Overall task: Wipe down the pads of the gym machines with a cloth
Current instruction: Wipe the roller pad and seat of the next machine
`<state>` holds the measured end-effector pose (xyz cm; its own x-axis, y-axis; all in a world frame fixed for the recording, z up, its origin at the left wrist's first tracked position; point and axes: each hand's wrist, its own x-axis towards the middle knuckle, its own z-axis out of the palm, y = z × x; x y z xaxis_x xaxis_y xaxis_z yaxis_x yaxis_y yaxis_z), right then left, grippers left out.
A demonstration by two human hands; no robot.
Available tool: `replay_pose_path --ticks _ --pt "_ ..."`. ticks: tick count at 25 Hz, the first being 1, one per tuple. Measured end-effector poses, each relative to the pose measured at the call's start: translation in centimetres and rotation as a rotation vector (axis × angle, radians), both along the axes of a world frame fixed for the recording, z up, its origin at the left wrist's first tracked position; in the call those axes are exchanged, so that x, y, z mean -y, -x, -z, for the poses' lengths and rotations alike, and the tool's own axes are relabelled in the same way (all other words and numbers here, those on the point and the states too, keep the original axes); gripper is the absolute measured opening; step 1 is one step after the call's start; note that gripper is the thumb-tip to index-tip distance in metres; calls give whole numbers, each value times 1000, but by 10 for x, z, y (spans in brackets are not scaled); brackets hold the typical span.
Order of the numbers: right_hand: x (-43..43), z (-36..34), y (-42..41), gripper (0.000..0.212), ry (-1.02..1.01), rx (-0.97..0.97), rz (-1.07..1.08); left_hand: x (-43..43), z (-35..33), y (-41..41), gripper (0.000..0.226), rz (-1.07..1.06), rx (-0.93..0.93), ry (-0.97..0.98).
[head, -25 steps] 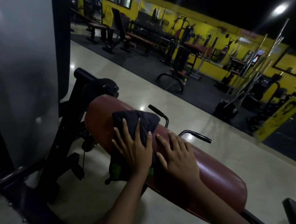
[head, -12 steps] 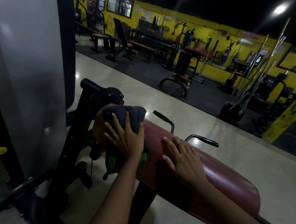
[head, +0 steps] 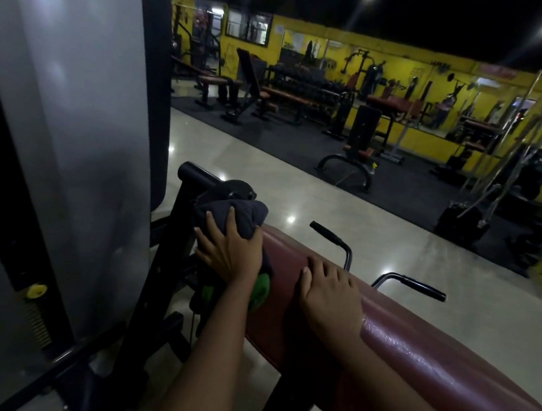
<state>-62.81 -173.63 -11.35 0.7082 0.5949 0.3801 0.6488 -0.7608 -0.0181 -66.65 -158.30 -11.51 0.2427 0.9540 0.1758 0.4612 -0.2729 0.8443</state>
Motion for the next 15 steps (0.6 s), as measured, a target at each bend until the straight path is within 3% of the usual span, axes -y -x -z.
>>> replay_pose_path --ticks 2,6,15 --pt "-2 -1 0 55 -22 21 8 6 -3 2 65 -1 -10 20" --pt "-1 -2 2 56 -3 20 -6 51 16 7 65 90 0 -183" --pt "1 -5 5 64 -2 24 -16 -10 13 32 65 25 150 191"
